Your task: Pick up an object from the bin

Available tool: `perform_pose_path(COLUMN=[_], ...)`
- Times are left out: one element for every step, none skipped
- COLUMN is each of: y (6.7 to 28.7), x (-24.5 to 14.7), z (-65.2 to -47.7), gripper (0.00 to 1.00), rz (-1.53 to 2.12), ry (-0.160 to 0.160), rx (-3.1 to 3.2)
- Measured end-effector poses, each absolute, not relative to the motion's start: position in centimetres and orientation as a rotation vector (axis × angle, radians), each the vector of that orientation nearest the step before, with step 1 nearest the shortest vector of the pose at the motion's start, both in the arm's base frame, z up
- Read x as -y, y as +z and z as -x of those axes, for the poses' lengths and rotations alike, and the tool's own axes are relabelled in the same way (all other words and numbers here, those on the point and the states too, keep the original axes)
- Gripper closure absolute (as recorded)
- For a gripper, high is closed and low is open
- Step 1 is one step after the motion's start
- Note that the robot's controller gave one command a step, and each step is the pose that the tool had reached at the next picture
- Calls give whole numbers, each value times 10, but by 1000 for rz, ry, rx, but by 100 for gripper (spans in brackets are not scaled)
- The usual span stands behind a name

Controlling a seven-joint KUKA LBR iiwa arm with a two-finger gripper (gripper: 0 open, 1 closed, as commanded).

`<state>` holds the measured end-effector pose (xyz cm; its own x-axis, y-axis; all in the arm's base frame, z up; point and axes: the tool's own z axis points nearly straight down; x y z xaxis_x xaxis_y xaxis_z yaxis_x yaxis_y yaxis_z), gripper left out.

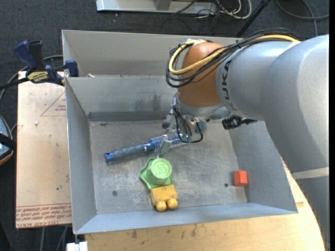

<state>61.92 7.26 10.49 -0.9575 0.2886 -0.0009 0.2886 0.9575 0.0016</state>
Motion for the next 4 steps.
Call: perform_pose_path(y=[74, 77, 79, 110], x=[-72, -72, -73, -73], z=[-624, -626, -628, -628], gripper=[0, 0, 100, 100], rz=[-458, -455, -454, -451], ry=[3, 2, 5, 2], rx=[-3101, -3105, -3099, -3106])
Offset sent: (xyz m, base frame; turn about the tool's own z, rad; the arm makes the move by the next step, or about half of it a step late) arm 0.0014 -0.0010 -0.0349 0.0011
